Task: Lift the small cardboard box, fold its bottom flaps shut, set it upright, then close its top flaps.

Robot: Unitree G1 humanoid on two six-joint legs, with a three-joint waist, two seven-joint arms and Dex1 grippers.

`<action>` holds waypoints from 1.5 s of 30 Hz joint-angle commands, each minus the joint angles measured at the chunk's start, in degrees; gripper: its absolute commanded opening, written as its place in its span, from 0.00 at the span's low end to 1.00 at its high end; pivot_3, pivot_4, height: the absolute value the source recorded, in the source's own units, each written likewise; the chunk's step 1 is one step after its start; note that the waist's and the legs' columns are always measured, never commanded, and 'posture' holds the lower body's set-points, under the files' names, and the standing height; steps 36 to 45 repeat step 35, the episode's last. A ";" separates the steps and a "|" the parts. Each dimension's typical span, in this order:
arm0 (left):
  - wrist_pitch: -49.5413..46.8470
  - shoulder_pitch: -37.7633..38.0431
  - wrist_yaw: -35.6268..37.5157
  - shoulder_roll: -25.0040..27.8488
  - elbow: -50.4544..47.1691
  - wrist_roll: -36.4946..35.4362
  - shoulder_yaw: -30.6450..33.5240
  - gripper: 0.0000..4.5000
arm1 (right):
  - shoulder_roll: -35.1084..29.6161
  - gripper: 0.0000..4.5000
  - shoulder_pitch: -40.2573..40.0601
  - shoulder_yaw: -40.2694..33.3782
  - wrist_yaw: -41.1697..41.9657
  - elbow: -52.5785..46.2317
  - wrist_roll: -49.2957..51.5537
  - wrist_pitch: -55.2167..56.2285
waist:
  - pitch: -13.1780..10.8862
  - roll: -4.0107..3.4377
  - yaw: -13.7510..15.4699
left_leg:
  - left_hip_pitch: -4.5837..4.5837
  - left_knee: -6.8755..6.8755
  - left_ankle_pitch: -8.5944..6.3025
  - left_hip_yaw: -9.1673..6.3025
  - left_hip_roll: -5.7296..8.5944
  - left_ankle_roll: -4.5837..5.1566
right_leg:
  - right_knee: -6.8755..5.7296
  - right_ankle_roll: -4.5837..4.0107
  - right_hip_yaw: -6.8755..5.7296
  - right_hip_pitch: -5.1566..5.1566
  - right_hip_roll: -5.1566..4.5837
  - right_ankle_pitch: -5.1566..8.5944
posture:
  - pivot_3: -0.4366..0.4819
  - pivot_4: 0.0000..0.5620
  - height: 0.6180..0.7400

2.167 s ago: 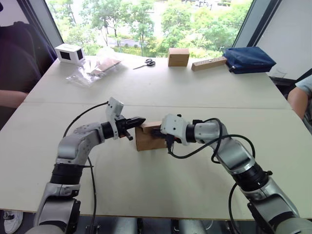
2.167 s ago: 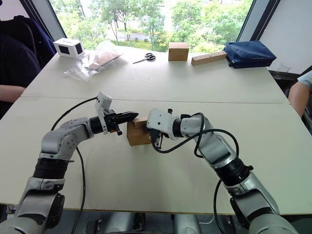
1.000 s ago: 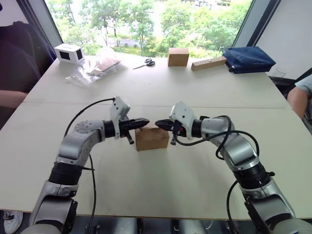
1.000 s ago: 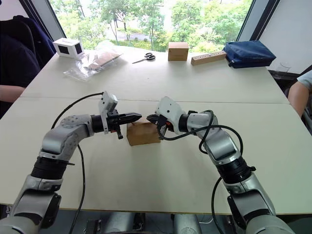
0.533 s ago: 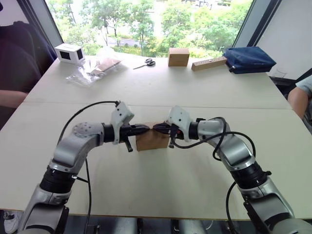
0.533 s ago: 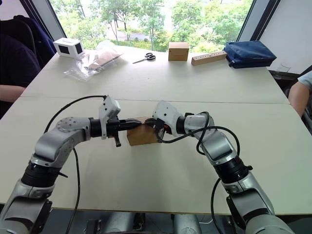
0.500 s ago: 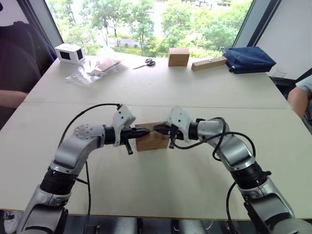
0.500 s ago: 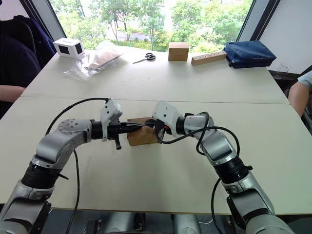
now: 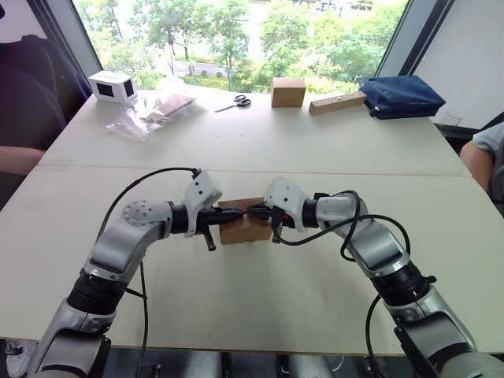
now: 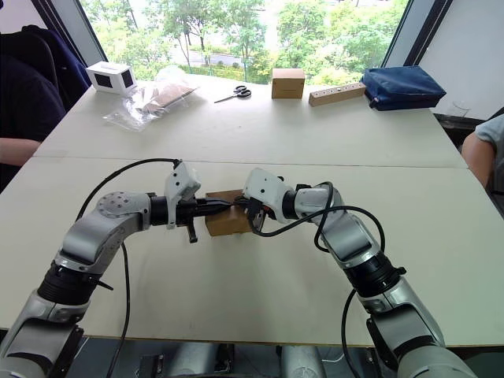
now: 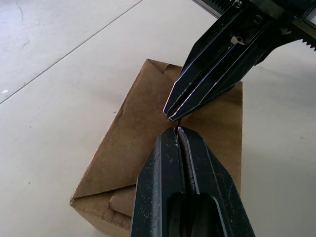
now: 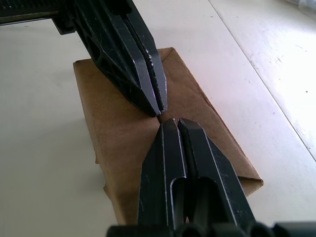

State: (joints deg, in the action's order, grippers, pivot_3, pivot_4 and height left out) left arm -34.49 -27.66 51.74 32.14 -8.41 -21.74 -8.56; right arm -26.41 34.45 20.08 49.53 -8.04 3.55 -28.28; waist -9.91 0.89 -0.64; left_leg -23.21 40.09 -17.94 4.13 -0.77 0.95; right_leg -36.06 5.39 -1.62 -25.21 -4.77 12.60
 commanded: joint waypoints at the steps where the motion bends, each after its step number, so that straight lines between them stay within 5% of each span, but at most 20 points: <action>1: -0.76 -1.13 -1.87 -1.37 -0.63 -3.31 5.27 0.01 | 0.02 0.00 0.86 -2.16 -0.20 -0.67 0.97 0.12 | 0.00 0.00 -0.01 | 0.00 0.00 0.00 0.00 0.00 0.00 | 0.00 0.00 0.00 0.00 0.00 0.00 | 0.48 0.27 1.00; 8: -14.13 0.79 -6.98 -0.74 -8.15 -19.21 20.10 0.01 | 2.26 0.00 -2.29 -17.92 -2.33 -9.98 15.78 -4.92 | -0.03 0.03 -0.02 | -0.08 0.00 0.02 -0.07 -0.04 -0.03 | 0.00 0.01 -0.02 -0.05 -0.01 0.00 | 0.48 0.27 1.00; 16: -20.72 19.47 -6.60 9.82 -20.31 -24.26 27.38 0.01 | -3.31 0.00 -16.46 -31.29 -5.78 -25.14 32.17 -21.99 | 0.00 -0.02 -0.08 | 0.05 -0.06 -0.01 -0.05 -0.02 -0.01 | 0.03 -0.02 -0.02 0.06 -0.12 0.01 | 0.48 0.27 1.00; 21: -15.75 32.50 -2.47 14.17 -24.84 -21.25 27.74 0.01 | -9.43 0.00 -28.80 -33.24 -4.72 -29.07 33.60 -23.54 | 0.00 -0.02 0.10 | 0.08 -0.08 -0.02 -0.05 0.00 -0.01 | 0.06 -0.27 -0.04 0.07 -0.20 0.15 | 0.48 0.27 1.00; 30: -11.62 40.32 -0.24 15.07 -25.60 -20.20 27.15 0.01 | -15.41 0.00 -37.95 -32.07 -3.69 -32.63 35.85 -23.48 | 0.01 -0.03 0.11 | 0.10 -0.09 -0.05 0.03 0.00 0.04 | 0.06 -0.44 -0.04 0.05 -0.21 0.25 | 0.48 0.27 1.00; 45: -12.05 40.19 -0.77 14.24 -24.97 -22.20 27.52 0.01 | -17.03 0.00 -38.16 -30.08 -3.71 -31.44 34.61 -21.59 | 0.02 0.00 0.09 | 0.13 -0.08 -0.06 0.06 0.00 0.05 | 0.07 -0.44 -0.04 0.05 -0.21 0.26 | 0.48 0.27 1.00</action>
